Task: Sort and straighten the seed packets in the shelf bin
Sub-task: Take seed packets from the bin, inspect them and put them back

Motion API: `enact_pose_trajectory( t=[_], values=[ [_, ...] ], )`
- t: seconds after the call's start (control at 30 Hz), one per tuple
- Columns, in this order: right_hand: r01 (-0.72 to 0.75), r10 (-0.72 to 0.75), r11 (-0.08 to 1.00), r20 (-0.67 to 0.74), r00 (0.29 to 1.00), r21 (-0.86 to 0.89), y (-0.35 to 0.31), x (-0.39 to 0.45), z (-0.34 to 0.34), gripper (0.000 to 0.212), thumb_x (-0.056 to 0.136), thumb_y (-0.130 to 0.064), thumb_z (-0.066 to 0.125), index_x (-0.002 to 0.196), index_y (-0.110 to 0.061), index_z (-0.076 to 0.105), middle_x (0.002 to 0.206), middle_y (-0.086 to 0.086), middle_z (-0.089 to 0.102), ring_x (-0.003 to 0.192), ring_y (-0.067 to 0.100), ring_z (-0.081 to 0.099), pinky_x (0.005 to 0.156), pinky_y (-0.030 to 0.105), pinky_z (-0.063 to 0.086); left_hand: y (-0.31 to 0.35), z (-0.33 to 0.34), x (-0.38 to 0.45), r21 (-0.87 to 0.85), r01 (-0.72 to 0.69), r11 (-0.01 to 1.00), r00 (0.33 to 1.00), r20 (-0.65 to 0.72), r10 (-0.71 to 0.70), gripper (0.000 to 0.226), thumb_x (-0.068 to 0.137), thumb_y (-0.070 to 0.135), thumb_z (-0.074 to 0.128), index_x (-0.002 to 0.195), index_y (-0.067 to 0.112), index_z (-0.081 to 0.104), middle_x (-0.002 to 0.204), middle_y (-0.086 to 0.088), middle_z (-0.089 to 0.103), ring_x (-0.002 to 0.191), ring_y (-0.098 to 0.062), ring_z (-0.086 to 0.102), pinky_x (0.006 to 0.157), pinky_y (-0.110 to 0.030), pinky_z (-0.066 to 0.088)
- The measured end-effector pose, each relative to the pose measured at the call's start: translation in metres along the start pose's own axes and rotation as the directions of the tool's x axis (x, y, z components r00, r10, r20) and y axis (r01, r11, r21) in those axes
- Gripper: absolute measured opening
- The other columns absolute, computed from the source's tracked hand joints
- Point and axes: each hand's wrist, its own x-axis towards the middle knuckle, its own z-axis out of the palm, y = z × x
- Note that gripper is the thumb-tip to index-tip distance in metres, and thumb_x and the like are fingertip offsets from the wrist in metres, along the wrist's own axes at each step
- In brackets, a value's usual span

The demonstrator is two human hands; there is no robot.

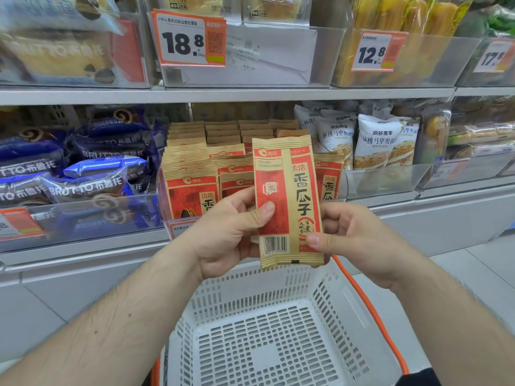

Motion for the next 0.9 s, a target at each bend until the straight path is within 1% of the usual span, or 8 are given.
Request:
enact_pose_trajectory(
  t=[0.1, 0.2, 0.37, 0.43, 0.53, 0.63, 0.77, 0.9],
  values=[
    [-0.001, 0.001, 1.000, -0.006, 1.000, 0.022, -0.001, -0.001, -0.001, 0.043, 0.075, -0.018, 0.072, 0.114, -0.001, 0.064, 0.098, 0.021, 0.074, 0.073, 0.026, 0.069, 0.055, 0.027, 0.051, -0.001, -0.008, 0.000, 0.085, 0.021, 0.996, 0.998, 0.060, -0.026, 0.063, 0.074, 0.001, 0.071, 0.133, 0.015, 0.056, 0.123, -0.014, 0.070, 0.101, -0.032, 0.072, 0.071, -0.041, 0.061],
    [-0.011, 0.011, 1.000, 0.005, 1.000, 0.012, -0.002, -0.002, -0.001, 0.043, 0.075, -0.017, 0.071, 0.114, 0.000, 0.063, 0.096, 0.023, 0.074, 0.068, 0.029, 0.069, 0.054, 0.027, 0.051, -0.002, -0.013, 0.001, 0.102, 0.020, 0.995, 0.994, 0.103, -0.030, 0.072, 0.073, -0.008, 0.066, 0.140, 0.014, 0.049, 0.129, -0.014, 0.067, 0.111, -0.041, 0.065, 0.073, -0.042, 0.061],
    [-0.039, 0.039, 0.999, -0.015, 0.999, -0.003, -0.008, -0.004, 0.003, 0.044, 0.076, -0.012, 0.080, 0.113, 0.001, 0.061, 0.093, 0.024, 0.074, 0.066, 0.031, 0.069, 0.052, 0.029, 0.052, 0.000, -0.012, -0.001, 0.099, 0.027, 0.995, 0.994, 0.105, -0.038, 0.069, 0.077, -0.011, 0.066, 0.139, 0.015, 0.050, 0.126, -0.012, 0.069, 0.105, -0.034, 0.070, 0.074, -0.041, 0.062],
    [-0.051, 0.044, 0.995, -0.075, 0.996, -0.091, -0.011, -0.004, 0.006, 0.036, 0.078, -0.006, 0.080, 0.110, -0.005, 0.063, 0.086, 0.019, 0.075, 0.063, 0.028, 0.068, 0.051, 0.030, 0.052, 0.001, -0.006, -0.002, 0.201, 0.004, 0.980, 0.999, 0.032, -0.011, 0.063, 0.083, -0.012, 0.068, 0.138, 0.015, 0.052, 0.122, -0.007, 0.071, 0.103, -0.029, 0.072, 0.076, -0.041, 0.063],
    [-0.076, 0.030, 0.947, -0.151, 0.988, -0.311, -0.015, -0.006, 0.015, 0.031, 0.077, -0.005, 0.081, 0.102, -0.016, 0.067, 0.073, 0.009, 0.073, 0.058, 0.023, 0.069, 0.053, 0.033, 0.056, -0.001, 0.006, -0.002, 0.348, -0.026, 0.937, 0.993, -0.095, 0.063, 0.054, 0.083, 0.011, 0.077, 0.132, 0.020, 0.055, 0.114, 0.002, 0.074, 0.104, -0.020, 0.072, 0.085, -0.046, 0.060],
    [-0.058, 0.018, 0.911, -0.101, 0.995, -0.408, -0.016, -0.009, 0.023, 0.039, 0.068, -0.016, 0.088, 0.100, -0.024, 0.067, 0.080, 0.004, 0.074, 0.069, 0.020, 0.073, 0.064, 0.040, 0.062, -0.007, 0.013, 0.001, 0.367, -0.003, 0.930, 0.980, -0.185, 0.076, 0.075, 0.067, 0.043, 0.089, 0.130, 0.026, 0.053, 0.112, 0.008, 0.074, 0.105, -0.015, 0.071, 0.090, -0.047, 0.058],
    [0.003, -0.017, 0.892, -0.025, 1.000, -0.452, -0.015, -0.009, 0.019, 0.040, 0.059, -0.054, 0.081, 0.091, -0.031, 0.069, 0.082, -0.007, 0.074, 0.070, 0.010, 0.071, 0.067, 0.033, 0.060, -0.012, 0.013, 0.004, 0.378, 0.022, 0.926, 0.982, -0.182, 0.051, 0.069, 0.066, 0.033, 0.088, 0.127, 0.027, 0.056, 0.106, 0.007, 0.075, 0.099, -0.016, 0.073, 0.083, -0.043, 0.059],
    [0.158, -0.201, 0.959, -0.172, 0.964, -0.237, -0.016, -0.006, 0.019, 0.014, 0.084, -0.039, 0.060, 0.080, -0.026, 0.066, 0.067, -0.007, 0.067, 0.053, 0.011, 0.060, 0.051, 0.019, 0.047, -0.015, 0.011, 0.002, 0.419, 0.046, 0.907, 0.996, -0.084, -0.012, 0.069, 0.059, 0.027, 0.087, 0.122, 0.027, 0.058, 0.101, 0.006, 0.075, 0.097, -0.015, 0.072, 0.085, -0.040, 0.059]
  ],
)
